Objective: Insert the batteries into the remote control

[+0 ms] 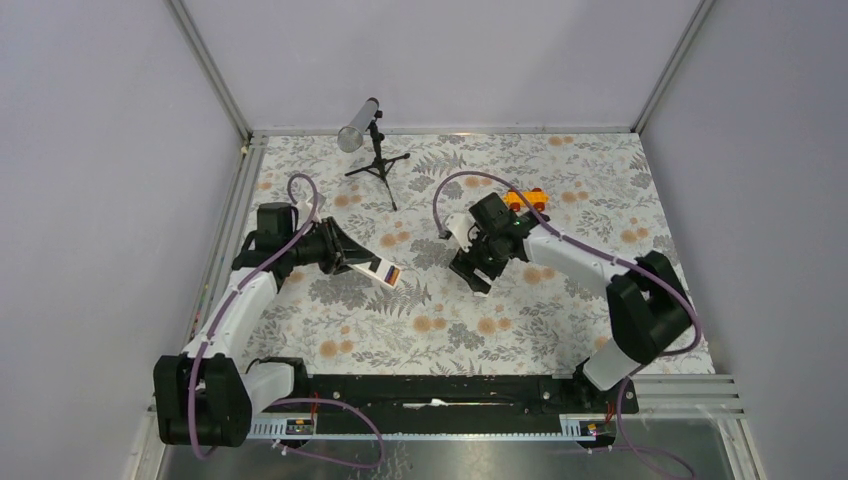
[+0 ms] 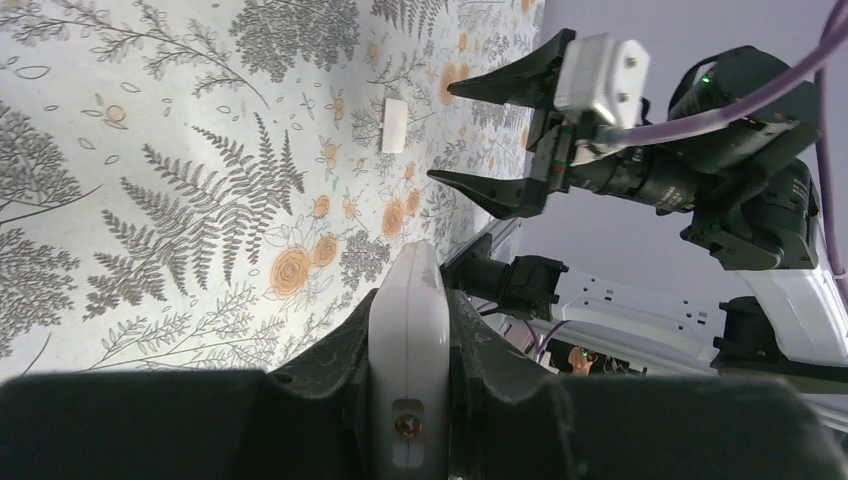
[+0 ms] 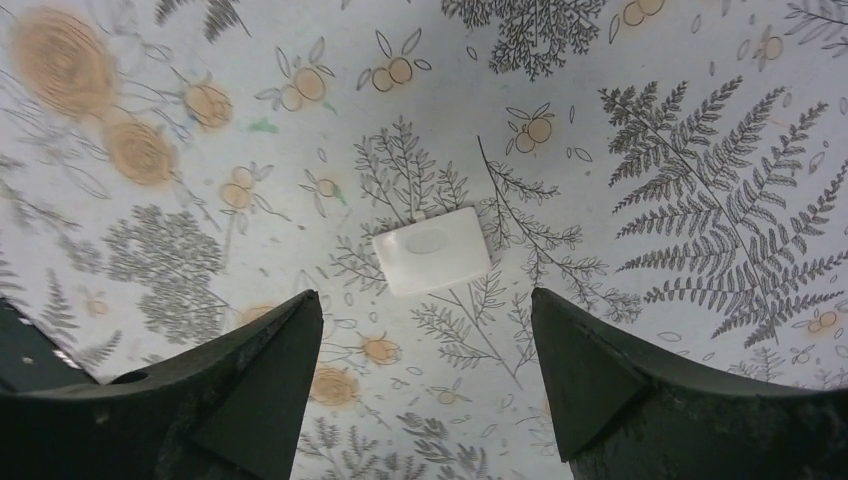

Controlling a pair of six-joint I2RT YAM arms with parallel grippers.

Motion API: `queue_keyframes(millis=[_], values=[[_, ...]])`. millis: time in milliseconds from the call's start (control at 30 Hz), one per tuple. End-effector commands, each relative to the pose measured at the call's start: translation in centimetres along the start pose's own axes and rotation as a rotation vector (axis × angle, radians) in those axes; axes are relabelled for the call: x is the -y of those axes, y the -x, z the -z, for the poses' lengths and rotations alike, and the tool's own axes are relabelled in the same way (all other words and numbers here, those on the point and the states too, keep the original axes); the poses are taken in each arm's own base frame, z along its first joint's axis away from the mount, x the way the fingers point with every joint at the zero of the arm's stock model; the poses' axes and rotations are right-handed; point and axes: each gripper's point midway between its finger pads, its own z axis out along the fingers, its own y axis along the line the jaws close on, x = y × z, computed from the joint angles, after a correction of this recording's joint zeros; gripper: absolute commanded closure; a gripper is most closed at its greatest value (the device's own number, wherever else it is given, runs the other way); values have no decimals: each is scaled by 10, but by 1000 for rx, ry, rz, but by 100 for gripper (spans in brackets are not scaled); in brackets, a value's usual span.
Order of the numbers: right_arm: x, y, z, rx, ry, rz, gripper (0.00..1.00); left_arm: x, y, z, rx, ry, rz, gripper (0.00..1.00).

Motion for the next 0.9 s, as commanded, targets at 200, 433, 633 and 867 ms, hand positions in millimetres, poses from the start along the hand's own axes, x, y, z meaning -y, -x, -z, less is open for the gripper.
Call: queue_keyframes(millis=[200,433,633,867], values=[[11,-17,-23,-176,59,201,18,4,21,4,40,-5,-51,100],[19,-25,-36,-226,47,233,18,2,24,3,35,0,-41,100],[12,-25,-38,-204,81,245,18,0,25,2,31,1,-35,100],[11,-37,-47,-239,56,274,23,1,27,1,28,-2,-37,100]])
